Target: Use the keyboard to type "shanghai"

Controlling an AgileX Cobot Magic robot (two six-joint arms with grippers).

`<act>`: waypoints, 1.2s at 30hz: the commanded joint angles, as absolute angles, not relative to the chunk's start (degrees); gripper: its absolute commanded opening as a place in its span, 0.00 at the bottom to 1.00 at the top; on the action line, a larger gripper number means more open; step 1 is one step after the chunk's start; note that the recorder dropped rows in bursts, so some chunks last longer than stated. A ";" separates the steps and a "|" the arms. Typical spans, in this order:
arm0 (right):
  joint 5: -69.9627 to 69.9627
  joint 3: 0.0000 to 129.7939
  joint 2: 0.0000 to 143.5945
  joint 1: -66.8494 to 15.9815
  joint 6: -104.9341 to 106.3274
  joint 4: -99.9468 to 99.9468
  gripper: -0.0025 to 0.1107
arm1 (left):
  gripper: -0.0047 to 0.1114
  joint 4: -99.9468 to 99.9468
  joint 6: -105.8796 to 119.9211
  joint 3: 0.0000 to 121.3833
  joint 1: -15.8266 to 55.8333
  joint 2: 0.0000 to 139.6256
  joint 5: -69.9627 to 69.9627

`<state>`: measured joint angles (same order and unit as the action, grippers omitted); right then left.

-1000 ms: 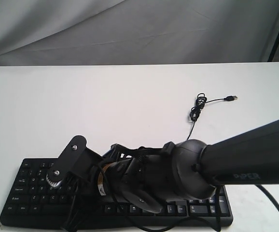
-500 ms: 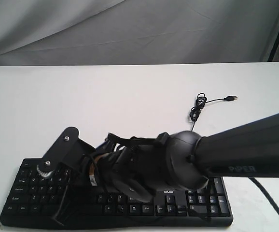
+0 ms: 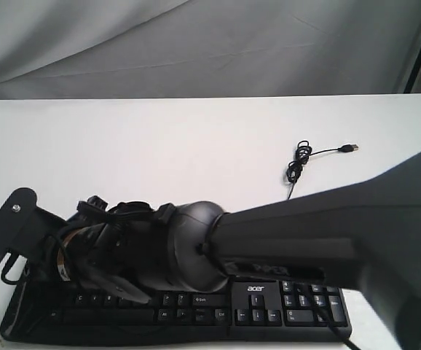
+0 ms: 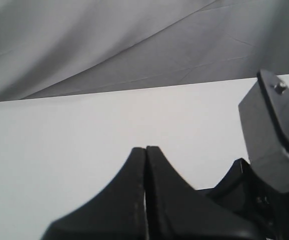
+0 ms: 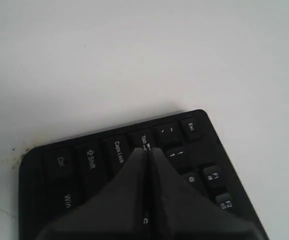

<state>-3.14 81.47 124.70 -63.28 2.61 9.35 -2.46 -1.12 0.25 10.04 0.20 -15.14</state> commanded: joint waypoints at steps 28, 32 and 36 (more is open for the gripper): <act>-0.62 82.14 128.26 -63.47 2.78 8.83 0.02 | 0.04 -2.48 -1.28 0.00 10.24 0.00 -14.98; -0.78 82.14 128.41 -63.47 2.78 8.40 0.02 | 0.04 -2.48 -1.28 0.00 10.24 0.00 -14.98; -1.13 82.14 128.41 -63.47 2.78 8.40 0.02 | 0.04 -2.48 -1.28 0.00 10.24 0.00 -14.98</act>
